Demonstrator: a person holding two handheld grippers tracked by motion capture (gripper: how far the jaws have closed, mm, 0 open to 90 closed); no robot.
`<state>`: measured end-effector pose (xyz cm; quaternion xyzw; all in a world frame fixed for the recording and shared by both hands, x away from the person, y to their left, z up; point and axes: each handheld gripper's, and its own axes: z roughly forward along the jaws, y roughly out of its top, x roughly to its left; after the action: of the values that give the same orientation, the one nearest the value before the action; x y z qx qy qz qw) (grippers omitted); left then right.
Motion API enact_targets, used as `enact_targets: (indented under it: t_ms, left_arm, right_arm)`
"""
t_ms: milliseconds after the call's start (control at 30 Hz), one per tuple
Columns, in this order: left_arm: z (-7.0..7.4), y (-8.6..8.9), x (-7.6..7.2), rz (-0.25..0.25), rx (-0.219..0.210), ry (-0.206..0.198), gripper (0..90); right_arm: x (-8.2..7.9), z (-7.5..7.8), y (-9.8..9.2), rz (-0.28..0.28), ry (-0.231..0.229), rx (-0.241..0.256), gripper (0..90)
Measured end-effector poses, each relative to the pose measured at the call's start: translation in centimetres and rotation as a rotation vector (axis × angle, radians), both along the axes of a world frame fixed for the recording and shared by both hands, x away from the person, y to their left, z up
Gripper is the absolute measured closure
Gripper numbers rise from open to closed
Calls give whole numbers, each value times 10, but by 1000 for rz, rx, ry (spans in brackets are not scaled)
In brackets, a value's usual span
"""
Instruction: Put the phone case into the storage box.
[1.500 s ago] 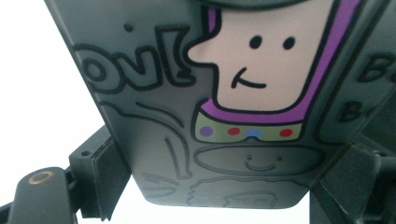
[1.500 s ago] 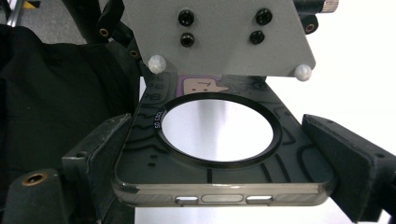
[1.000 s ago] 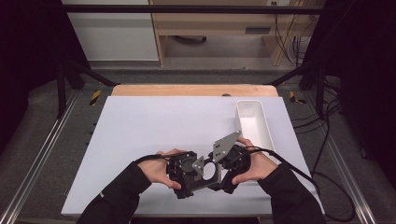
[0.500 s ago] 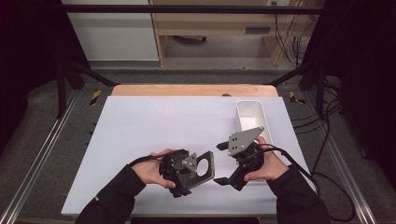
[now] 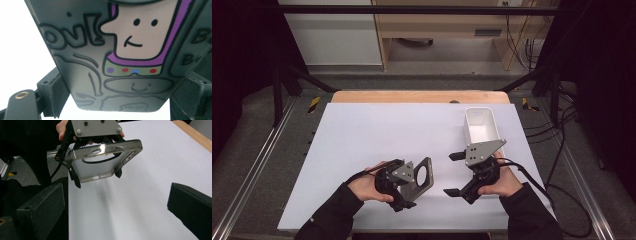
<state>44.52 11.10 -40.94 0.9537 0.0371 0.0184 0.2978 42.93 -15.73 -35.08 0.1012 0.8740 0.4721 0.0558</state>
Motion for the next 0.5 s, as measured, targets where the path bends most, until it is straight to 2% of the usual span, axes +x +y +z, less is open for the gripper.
enact_targets:
  t_ms: [300,500]
  left_arm:
    - [-5,7,-1,10,-70,8,114]
    - [-5,10,-2,12,-136,3,114]
  right_arm:
    - [-2,-9,1,-5,11,30,10]
    - [-4,-14,3,-6,12,54,5]
